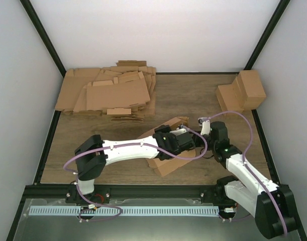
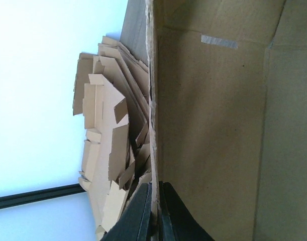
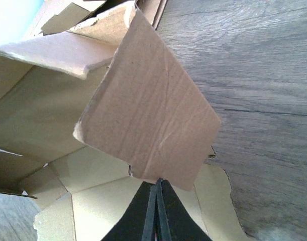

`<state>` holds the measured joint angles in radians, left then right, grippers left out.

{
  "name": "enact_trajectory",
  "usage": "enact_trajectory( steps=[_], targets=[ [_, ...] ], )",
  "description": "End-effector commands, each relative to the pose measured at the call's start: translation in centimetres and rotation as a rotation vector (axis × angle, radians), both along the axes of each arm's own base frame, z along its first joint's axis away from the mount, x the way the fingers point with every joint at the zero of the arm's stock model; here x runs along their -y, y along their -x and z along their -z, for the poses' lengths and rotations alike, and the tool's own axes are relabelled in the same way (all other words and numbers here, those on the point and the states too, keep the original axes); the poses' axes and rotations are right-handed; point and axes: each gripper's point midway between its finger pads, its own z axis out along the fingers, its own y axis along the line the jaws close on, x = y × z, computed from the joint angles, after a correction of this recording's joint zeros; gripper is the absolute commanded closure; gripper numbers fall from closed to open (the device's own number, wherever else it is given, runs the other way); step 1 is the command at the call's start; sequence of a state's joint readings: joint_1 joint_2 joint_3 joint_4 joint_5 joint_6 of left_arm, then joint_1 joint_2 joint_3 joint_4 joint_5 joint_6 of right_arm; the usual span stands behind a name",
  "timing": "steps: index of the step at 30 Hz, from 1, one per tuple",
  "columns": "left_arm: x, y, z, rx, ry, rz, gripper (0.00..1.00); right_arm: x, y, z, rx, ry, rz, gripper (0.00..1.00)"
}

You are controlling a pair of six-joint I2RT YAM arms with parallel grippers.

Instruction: Fold the paper box

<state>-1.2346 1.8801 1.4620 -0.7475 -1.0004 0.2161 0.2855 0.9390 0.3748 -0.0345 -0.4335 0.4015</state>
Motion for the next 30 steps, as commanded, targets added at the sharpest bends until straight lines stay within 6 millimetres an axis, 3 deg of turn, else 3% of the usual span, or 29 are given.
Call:
enact_trajectory(
  steps=[1,8,15,21,30],
  targets=[
    [0.0,0.4,0.3,0.015,-0.011,-0.008,0.95,-0.2,0.9,-0.9,-0.003,-0.018,-0.008,0.99],
    [0.3,0.7,1.0,0.01,-0.013,-0.008,0.95,0.3,1.9,0.8,-0.069,-0.027,0.027,0.99],
    [-0.3,0.7,0.3,0.052,-0.034,-0.015,0.95,2.4,1.1,3.3,-0.151,0.035,0.175,0.99],
    [-0.3,1.2,1.5,0.03,-0.05,-0.006,0.95,1.2,1.3,3.6,-0.172,0.008,0.111,0.99],
    [-0.2,1.9,4.3,-0.021,-0.036,-0.007,0.95,-0.6,1.9,2.7,-0.199,-0.053,0.009,0.99]
  ],
)
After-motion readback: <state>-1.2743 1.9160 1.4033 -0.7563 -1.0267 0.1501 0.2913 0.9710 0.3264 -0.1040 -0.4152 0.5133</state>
